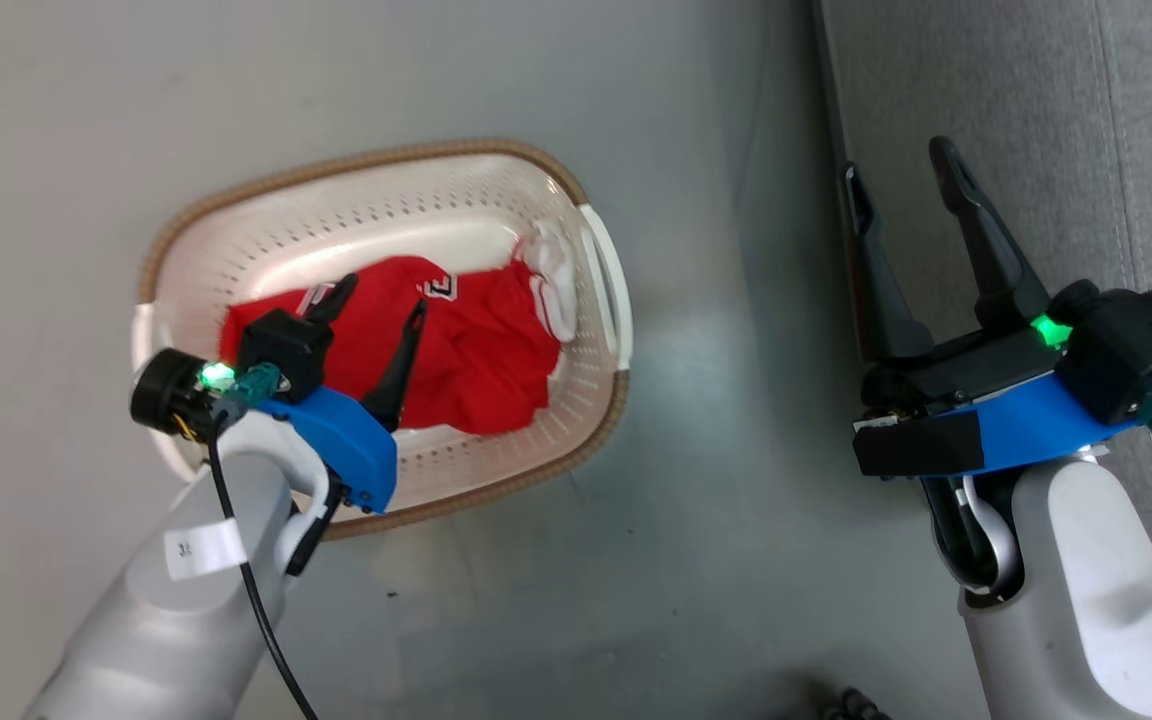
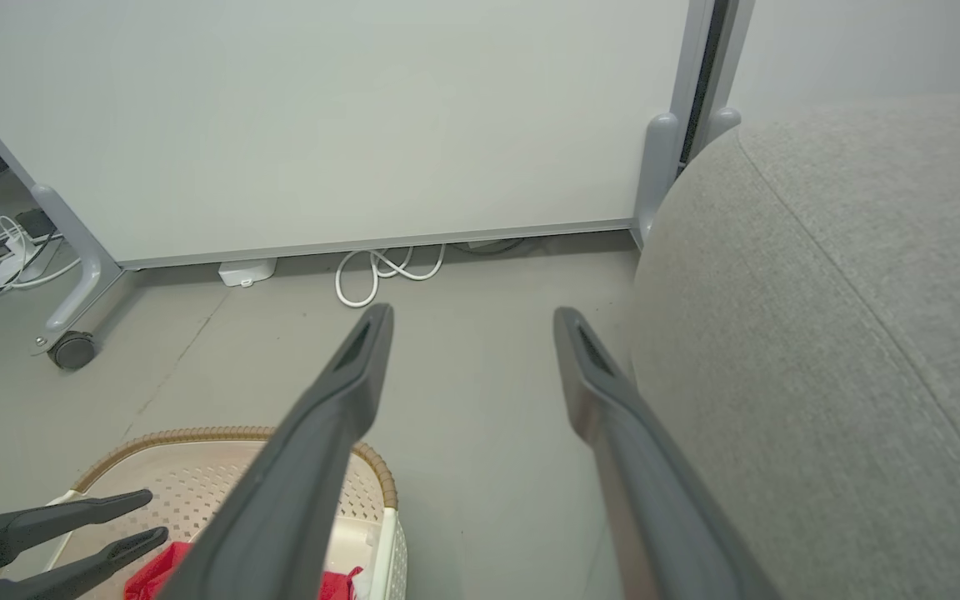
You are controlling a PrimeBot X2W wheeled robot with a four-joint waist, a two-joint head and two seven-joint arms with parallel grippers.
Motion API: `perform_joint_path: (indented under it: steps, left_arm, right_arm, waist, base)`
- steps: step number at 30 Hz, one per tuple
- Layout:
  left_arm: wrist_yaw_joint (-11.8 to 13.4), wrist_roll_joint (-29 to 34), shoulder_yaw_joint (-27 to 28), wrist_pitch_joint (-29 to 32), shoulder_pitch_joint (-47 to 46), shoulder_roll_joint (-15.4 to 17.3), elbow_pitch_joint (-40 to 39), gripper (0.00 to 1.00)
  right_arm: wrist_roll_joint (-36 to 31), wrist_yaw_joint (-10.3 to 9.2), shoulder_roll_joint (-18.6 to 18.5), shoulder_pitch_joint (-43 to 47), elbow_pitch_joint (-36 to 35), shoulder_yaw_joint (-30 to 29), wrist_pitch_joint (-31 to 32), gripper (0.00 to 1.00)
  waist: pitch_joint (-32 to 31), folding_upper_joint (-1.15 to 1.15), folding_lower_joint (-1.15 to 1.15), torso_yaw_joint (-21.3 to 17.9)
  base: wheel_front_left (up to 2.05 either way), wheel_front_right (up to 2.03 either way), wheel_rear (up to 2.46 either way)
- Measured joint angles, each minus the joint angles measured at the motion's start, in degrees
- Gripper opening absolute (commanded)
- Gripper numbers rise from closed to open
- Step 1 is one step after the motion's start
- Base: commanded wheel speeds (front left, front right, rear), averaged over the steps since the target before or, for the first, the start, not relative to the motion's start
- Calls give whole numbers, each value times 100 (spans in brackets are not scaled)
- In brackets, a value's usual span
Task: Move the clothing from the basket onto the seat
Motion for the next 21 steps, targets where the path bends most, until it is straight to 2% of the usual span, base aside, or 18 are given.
perform_joint_path:
  steps: [5, 8, 13, 21]
  left_arm:
    - [0, 31, -638, 119, -460, 263, 309, 100]
    - [0, -16, -1105, 210, -736, 525, 444, 100]
    - [0, -110, -1547, 303, -992, 800, 555, 100]
    - [0, -4, -2084, 511, -1306, 995, 823, 100]
  right_arm:
    - [200, 0, 0, -107, -1, 115, -185, 100]
    - [357, 0, -1, -154, 67, 255, -334, 100]
    - [605, 0, -1, -229, 194, 457, -481, 100]
    - [855, 0, 0, -302, 347, 649, -599, 100]
  waist:
    - [541, 0, 0, -330]
    - [871, 0, 0, -635]
    - [1210, 0, -1, -958]
    - [1509, 0, -1, -1297]
  base:
    - [0, 0, 0]
    - [0, 0, 0]
    - [0, 0, 0]
    - [0, 0, 0]
